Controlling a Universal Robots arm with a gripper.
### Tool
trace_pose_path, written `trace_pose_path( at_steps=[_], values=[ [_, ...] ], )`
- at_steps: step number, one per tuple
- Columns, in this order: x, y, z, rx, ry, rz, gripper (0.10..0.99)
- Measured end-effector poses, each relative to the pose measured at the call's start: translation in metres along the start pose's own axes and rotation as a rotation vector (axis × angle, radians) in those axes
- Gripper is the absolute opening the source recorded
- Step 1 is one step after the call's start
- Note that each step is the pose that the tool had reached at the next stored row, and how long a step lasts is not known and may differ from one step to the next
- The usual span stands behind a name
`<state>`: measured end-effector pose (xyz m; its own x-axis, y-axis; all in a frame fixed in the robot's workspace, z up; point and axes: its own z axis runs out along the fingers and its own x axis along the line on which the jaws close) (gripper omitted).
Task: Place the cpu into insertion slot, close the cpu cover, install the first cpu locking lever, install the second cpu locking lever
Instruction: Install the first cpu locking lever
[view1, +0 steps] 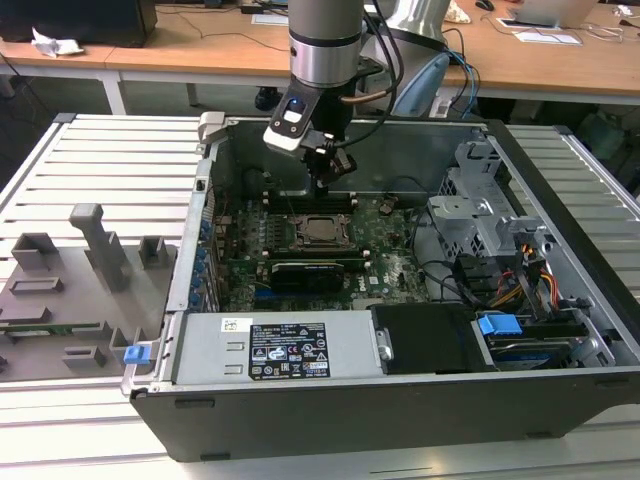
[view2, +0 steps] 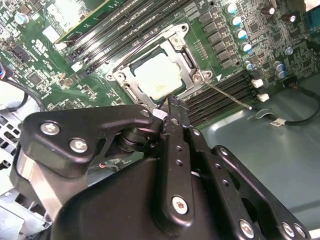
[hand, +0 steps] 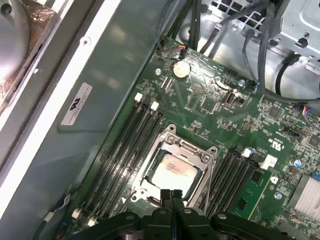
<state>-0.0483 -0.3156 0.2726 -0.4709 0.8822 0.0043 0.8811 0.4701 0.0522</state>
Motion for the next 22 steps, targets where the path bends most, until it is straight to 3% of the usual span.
trace_pose_path(
  at_steps=[22],
  values=[
    [0.0, 0.0, 0.0, 0.001, 0.0065, -0.124, 0.106]
  ],
)
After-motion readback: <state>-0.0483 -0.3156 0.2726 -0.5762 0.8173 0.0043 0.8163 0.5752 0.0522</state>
